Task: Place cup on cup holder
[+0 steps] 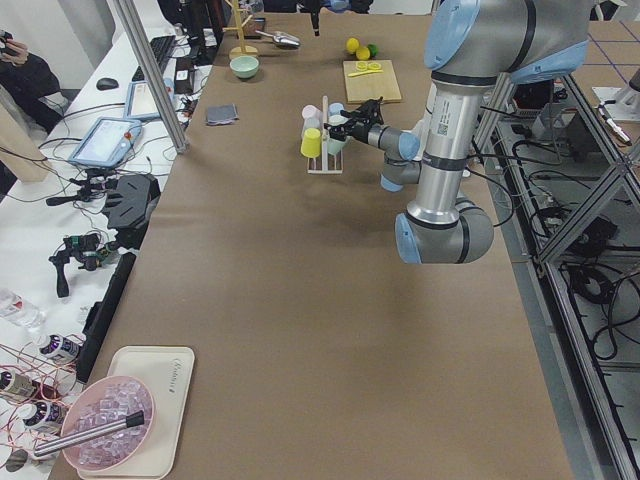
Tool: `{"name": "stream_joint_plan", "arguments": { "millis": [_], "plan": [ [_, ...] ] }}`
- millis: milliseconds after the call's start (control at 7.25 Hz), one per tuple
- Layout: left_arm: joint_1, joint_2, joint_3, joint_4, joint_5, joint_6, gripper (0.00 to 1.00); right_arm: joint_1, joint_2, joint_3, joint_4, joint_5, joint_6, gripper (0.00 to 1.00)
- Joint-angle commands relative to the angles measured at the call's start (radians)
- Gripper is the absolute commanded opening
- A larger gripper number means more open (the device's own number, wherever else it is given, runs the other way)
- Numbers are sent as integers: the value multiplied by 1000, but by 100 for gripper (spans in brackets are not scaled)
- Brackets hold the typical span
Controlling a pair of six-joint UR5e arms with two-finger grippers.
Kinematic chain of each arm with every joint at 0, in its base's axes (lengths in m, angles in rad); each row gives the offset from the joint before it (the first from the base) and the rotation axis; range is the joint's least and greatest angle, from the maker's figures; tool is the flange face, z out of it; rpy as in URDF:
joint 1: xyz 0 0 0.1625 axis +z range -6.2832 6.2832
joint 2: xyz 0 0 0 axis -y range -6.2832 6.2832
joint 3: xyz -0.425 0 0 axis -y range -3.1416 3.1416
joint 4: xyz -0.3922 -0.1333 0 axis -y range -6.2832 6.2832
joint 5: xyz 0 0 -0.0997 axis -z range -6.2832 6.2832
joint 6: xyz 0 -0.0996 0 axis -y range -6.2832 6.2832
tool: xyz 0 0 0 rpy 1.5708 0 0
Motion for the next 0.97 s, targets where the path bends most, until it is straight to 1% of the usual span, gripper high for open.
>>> {"name": "stream_joint_plan", "arguments": {
  "millis": [0, 138, 276, 414, 552, 690, 828],
  "plan": [
    [-9, -3, -27, -12, -3, 4, 98, 12, -26, 7, 2, -6, 83, 98],
    [-30, -1, -100, -8, -12, 17, 98, 18, -29, 19, 2, -8, 96, 97],
    [-65, -1, -162, -6, -35, 80, 98, 23, -41, 46, 3, -23, 96, 97],
    [-114, -1, -200, 24, -96, 86, 98, 27, -50, 56, 14, -49, 96, 98],
    [-176, -1, -204, 90, -147, 88, 98, 27, -87, 44, 104, -81, 96, 99],
    [-278, -3, -210, 172, -238, 88, 98, 30, -107, 43, 126, -101, 94, 99],
    [-466, -6, -211, 355, -452, 77, 98, 36, -107, 45, 128, -144, 91, 99]
  ]
}}
